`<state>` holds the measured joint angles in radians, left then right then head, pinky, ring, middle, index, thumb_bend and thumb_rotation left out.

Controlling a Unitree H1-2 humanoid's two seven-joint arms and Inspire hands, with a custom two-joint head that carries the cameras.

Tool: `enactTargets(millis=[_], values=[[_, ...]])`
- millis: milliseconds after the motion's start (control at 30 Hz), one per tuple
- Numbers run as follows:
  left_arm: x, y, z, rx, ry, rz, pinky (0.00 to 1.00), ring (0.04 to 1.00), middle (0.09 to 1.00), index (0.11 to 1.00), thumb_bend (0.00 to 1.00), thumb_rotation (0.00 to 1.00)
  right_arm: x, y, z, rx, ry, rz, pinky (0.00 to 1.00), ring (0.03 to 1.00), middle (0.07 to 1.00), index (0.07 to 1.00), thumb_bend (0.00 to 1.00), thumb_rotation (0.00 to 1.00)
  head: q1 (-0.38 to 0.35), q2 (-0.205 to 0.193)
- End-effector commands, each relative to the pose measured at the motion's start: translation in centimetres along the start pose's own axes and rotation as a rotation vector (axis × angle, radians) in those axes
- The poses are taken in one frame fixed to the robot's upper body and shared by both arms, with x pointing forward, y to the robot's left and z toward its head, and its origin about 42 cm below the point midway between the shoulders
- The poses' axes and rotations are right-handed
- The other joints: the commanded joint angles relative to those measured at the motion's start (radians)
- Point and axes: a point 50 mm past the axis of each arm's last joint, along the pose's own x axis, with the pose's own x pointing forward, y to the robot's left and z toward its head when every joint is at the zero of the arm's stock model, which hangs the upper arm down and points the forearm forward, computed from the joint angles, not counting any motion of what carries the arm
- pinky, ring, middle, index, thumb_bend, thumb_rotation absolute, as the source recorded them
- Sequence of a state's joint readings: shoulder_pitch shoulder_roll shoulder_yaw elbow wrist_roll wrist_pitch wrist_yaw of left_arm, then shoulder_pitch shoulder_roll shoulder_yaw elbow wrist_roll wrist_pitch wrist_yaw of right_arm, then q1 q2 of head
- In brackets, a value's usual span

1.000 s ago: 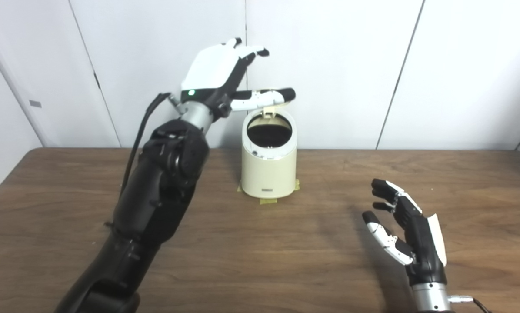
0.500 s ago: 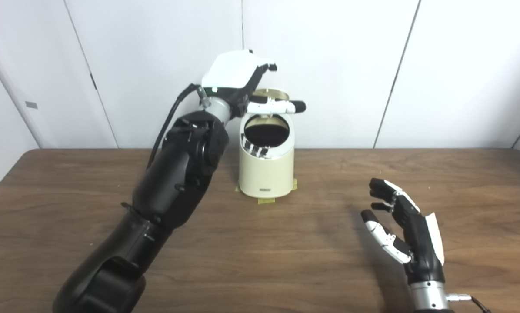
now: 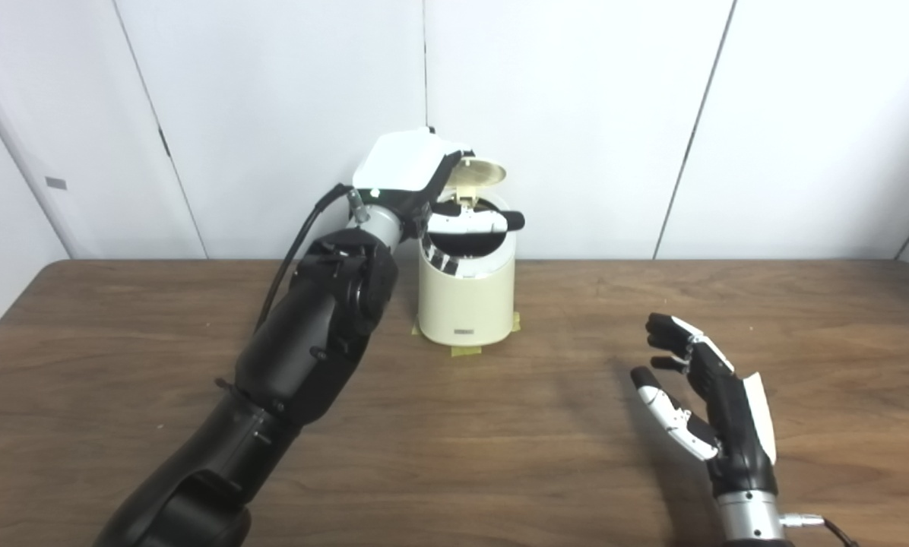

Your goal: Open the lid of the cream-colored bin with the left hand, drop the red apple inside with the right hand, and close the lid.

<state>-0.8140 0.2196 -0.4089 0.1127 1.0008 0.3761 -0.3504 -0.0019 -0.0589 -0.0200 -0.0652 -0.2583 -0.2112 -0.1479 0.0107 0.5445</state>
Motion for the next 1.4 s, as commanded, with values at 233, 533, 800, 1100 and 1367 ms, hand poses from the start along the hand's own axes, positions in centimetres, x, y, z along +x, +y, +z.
enactTargets(millis=[233,533,800,1100,1367], values=[[-0.5,1.3,0.2,0.053,-0.039,0.069,1.00,0.998,0.879,0.855,1.00,1.00,0.0,0.5,0.1,0.004,-0.008,0.006,0.68,0.772,0.785,0.771,0.24,0.45,-0.007,0.012],[-2.3,-0.1,0.8,0.097,-0.046,0.036,1.00,0.975,0.882,0.865,1.00,1.00,0.1,0.5,0.1,0.002,-0.023,0.005,0.67,0.770,0.784,0.767,0.24,0.43,-0.005,0.022],[-3.4,-1.5,0.9,0.212,-0.018,0.012,1.00,0.976,0.885,0.865,0.99,0.97,0.2,0.4,0.2,0.004,-0.025,0.008,0.67,0.764,0.781,0.764,0.24,0.45,-0.009,0.028],[-3.8,-3.4,0.4,0.255,-0.015,-0.018,1.00,0.965,0.866,0.853,0.95,0.94,0.1,0.4,0.3,0.016,-0.026,-0.002,0.67,0.762,0.773,0.756,0.24,0.41,-0.017,0.030],[-4.0,-4.5,-0.4,0.317,-0.010,-0.058,1.00,0.975,0.879,0.858,0.96,0.94,0.2,0.4,0.4,0.017,-0.022,0.002,0.67,0.765,0.779,0.763,0.25,0.45,-0.018,0.035]])
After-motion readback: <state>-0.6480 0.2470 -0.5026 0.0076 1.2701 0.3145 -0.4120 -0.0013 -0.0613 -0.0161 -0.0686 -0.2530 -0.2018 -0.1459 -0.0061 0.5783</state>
